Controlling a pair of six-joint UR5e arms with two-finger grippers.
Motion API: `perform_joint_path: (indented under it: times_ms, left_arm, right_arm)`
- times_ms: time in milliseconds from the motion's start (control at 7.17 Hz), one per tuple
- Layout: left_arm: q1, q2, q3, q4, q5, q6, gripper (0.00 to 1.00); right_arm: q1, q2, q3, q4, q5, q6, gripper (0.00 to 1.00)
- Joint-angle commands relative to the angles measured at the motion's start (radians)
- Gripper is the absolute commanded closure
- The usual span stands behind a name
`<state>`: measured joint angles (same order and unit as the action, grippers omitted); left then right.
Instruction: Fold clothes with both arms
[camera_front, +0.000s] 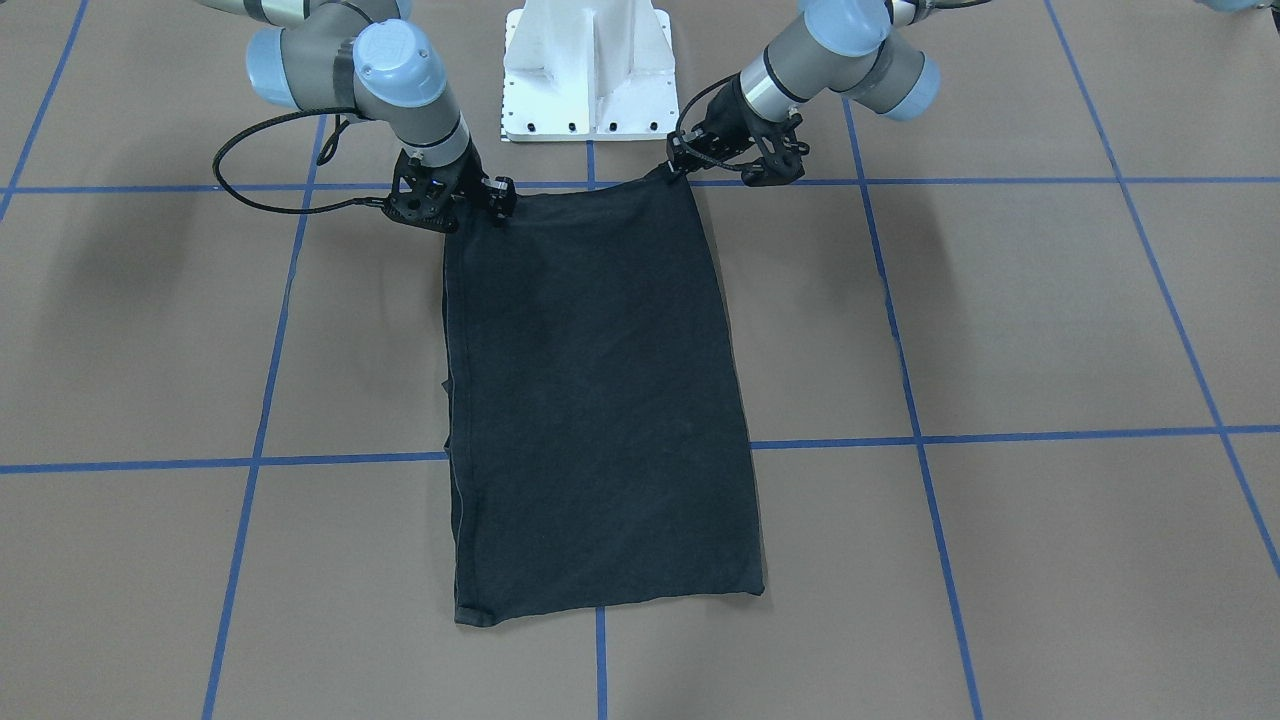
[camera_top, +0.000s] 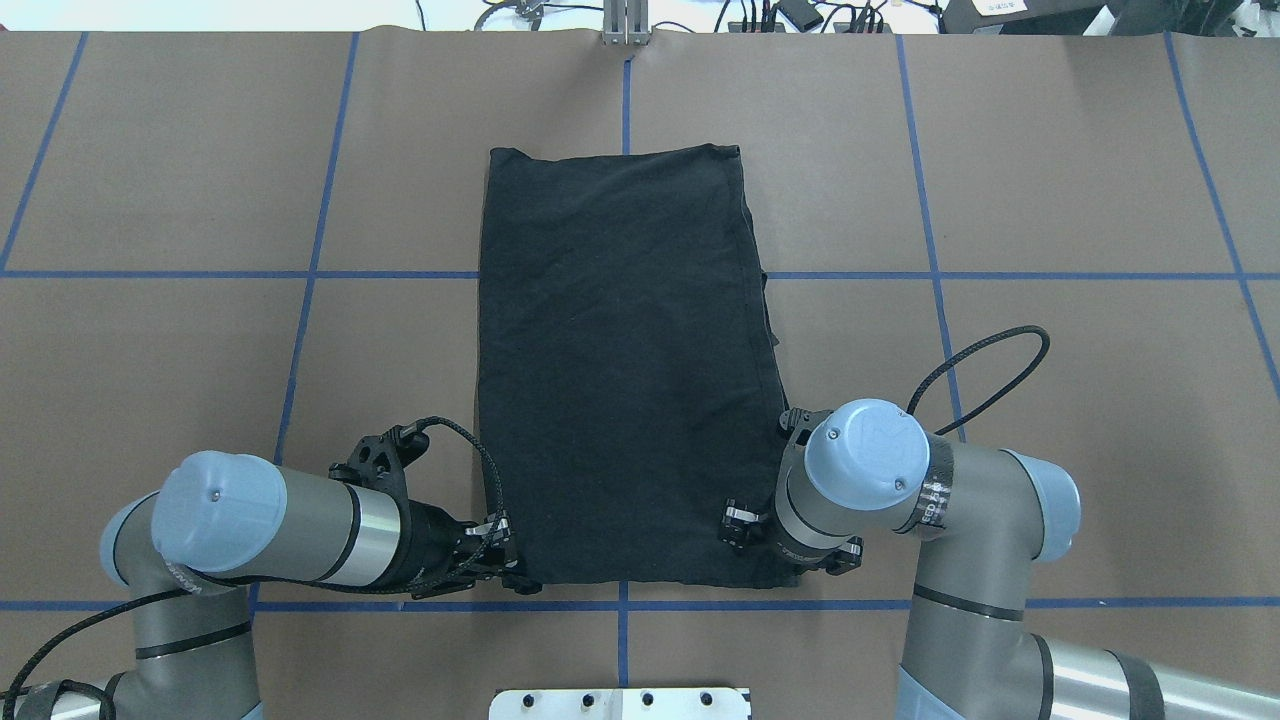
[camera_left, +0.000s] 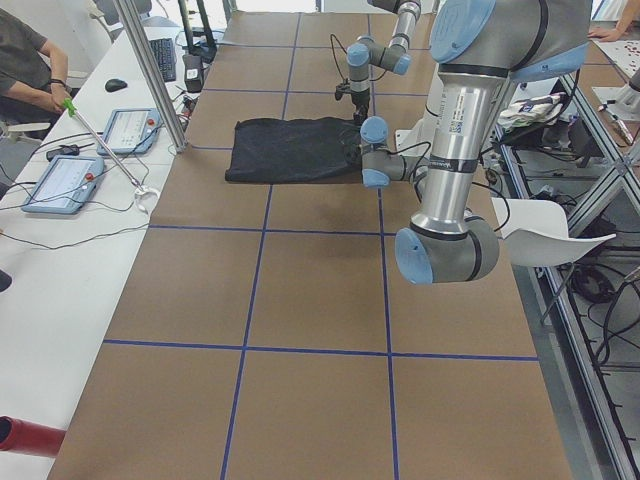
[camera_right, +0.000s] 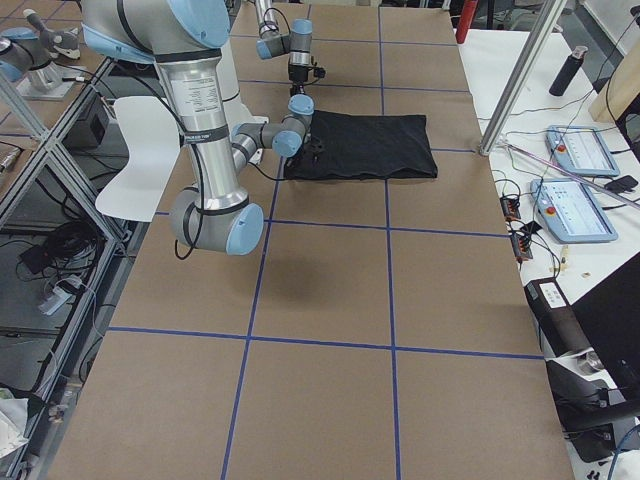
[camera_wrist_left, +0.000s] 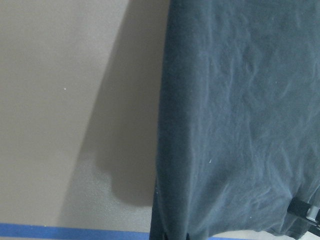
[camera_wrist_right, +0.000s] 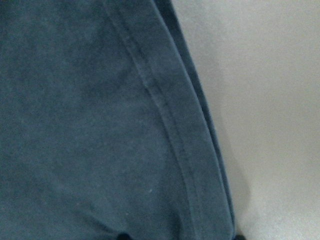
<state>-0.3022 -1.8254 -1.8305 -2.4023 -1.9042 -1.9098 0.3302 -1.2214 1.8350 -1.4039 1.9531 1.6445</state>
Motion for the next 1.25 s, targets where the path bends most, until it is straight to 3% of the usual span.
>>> perform_joint_path:
  times_ms: [0, 558, 1116]
  left_arm:
    - [0.000, 0.000, -0.001, 0.000, -0.001, 0.000, 1.00]
    - [-0.002, 0.003, -0.004, 0.000, -0.001, 0.000, 1.00]
    - [-0.003, 0.003, -0.007, 0.000, -0.001, 0.000, 1.00]
  right_arm:
    - [0.001, 0.002, 0.000, 0.000, 0.000, 0.000, 0.64]
    - [0.001, 0.006, 0.009, 0.003, -0.011, 0.012, 1.00]
    - [0.003, 0.020, 0.003, 0.003, -0.008, 0.014, 1.00]
